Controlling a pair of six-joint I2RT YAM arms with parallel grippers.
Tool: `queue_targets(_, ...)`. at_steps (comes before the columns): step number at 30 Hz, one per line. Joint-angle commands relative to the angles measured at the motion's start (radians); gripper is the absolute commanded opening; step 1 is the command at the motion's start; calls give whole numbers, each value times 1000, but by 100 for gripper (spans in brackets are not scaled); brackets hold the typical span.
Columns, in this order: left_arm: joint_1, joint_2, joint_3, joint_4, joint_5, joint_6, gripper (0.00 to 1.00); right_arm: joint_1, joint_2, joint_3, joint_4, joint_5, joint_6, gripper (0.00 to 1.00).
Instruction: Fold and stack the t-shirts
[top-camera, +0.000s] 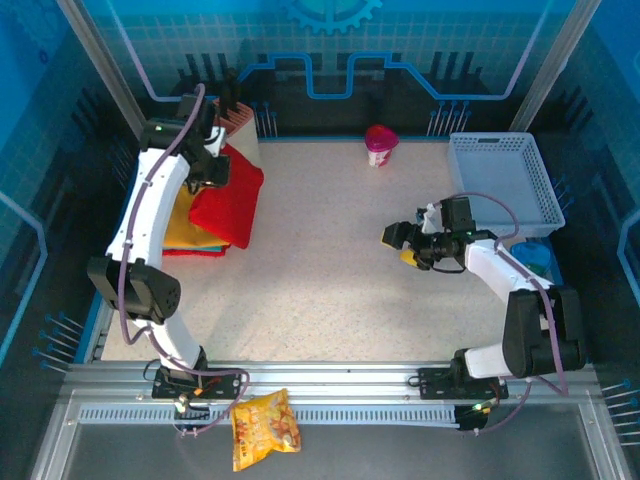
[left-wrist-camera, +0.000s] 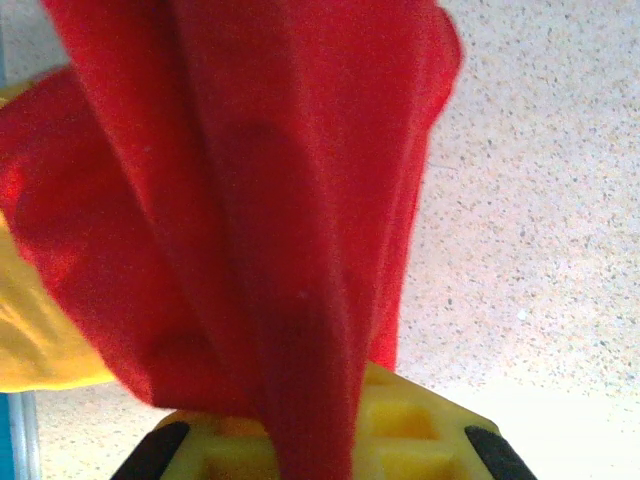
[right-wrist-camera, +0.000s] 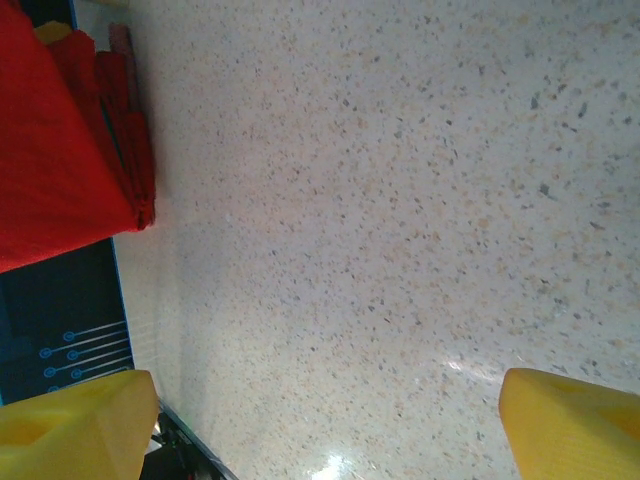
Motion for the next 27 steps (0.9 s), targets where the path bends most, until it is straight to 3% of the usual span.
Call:
queue_targets(1, 31, 14, 78, -71, -23, 61, 0, 15, 17, 53, -54, -17, -19, 89)
queue_targets(7, 75, 31, 139, -109, -11, 79, 0, 22, 50, 73, -83, -16, -32, 89)
queue_targets(27, 223, 46, 3, 0, 25, 63, 0, 64, 51, 108, -129, 21, -41, 89)
